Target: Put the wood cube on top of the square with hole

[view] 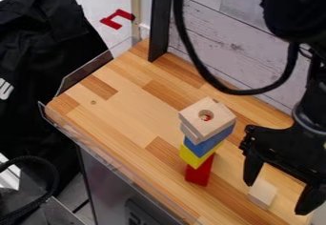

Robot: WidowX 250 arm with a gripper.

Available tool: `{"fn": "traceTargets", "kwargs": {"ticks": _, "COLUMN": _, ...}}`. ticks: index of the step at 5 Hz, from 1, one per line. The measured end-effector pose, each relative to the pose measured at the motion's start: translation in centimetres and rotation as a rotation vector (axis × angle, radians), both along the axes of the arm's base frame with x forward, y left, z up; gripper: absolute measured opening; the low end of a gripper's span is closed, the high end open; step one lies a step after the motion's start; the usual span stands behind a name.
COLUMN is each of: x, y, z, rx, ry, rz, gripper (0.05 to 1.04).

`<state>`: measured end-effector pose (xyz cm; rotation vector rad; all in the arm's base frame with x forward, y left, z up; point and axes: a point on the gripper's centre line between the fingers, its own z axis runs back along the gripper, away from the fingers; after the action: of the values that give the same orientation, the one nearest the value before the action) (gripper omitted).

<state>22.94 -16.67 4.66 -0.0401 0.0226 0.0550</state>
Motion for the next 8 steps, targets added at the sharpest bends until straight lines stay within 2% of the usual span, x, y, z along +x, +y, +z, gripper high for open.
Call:
{"fn": "traceTargets", "kwargs": {"ticks": 1, "x": -0.4, "y": 0.2, "z": -0.8, "rx": 0.015, "ry": 0.029, "rz": 0.003, "gripper": 0.998}}
{"fn": "traceTargets", "kwargs": {"ticks": 2, "x": 0.0, "y": 1.1, "z": -2.0, "rx": 0.005, "ry": 0.073, "rz": -0.003, "gripper": 0.998}}
{"fn": "traceTargets", "kwargs": {"ticks": 3, "x": 0.7, "y": 2.0, "z": -2.2, "rx": -0.024, "ry": 0.086, "rz": 0.017, "gripper": 0.998}}
{"fn": "traceTargets", "kwargs": {"ticks": 6, "x": 0.8, "y": 1.4, "z": -2.2, "rx": -0.055, "ry": 0.072, "rz": -0.021, "gripper": 0.998}}
{"fn": "traceTargets", "kwargs": {"ticks": 7, "x": 0.8, "y": -1.2, "z": -1.3, "rx": -0.064, "ry": 0.025, "rz": -0.122, "gripper": 0.998}}
{"fn": "traceTargets", "kwargs": {"ticks": 8, "x": 1.2, "y": -2.4, "z": -0.7, "rx": -0.069, "ry": -0.014, "rz": -0.169, "gripper": 0.998}}
